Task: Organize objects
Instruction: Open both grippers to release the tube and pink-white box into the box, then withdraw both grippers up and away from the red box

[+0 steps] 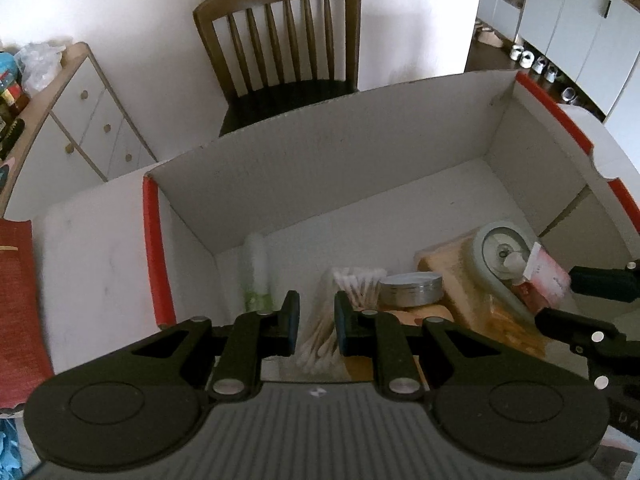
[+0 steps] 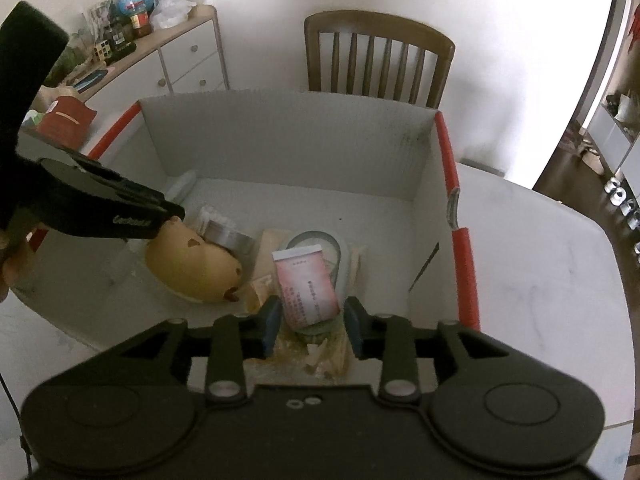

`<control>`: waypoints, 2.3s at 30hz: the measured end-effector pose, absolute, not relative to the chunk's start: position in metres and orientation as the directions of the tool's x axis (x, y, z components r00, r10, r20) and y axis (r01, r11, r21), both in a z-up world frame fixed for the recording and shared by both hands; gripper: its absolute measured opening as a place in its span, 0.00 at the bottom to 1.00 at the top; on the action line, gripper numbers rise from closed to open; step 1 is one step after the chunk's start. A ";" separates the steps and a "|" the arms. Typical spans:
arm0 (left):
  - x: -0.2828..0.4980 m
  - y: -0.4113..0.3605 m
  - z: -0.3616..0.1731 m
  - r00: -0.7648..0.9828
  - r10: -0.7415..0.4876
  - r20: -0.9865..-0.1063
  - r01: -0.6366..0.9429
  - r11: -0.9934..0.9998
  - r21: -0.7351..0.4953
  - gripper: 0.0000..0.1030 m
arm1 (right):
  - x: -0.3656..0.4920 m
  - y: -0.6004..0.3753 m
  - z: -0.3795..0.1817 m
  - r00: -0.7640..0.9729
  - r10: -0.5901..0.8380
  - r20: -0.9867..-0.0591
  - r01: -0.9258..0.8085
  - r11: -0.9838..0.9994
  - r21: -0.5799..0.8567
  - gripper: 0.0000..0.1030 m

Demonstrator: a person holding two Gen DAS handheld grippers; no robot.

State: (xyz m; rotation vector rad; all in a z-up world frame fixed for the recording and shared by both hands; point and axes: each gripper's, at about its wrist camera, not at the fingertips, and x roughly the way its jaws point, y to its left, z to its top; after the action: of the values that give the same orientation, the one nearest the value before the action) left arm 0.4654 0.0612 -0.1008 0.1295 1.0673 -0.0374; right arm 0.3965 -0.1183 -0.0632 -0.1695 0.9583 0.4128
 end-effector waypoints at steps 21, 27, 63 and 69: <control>0.414 0.059 -0.059 0.574 -0.044 -0.818 0.098 0.995 0.015 0.16 | 0.370 -0.130 -0.021 0.563 0.333 -0.756 -0.450 0.891 0.058 0.45; 0.393 0.057 -0.046 0.595 -0.065 -0.801 0.102 0.995 -0.006 0.16 | 0.358 -0.134 -0.011 0.576 0.353 -0.738 -0.459 0.886 0.065 0.51; 0.263 0.028 -0.017 0.687 -0.130 -0.715 0.132 0.990 -0.053 0.65 | 0.267 -0.181 0.028 0.621 0.456 -0.638 -0.537 0.840 0.077 0.79; 0.243 0.028 -0.013 0.710 -0.136 -0.691 0.119 0.990 -0.072 0.73 | 0.250 -0.186 0.032 0.625 0.472 -0.622 -0.550 0.832 0.079 0.91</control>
State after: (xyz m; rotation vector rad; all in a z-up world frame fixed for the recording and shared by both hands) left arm 0.2426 0.0278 -0.0131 -0.0233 0.7683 -0.1410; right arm 0.2502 -0.1858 0.0318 -0.1231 0.6767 0.5879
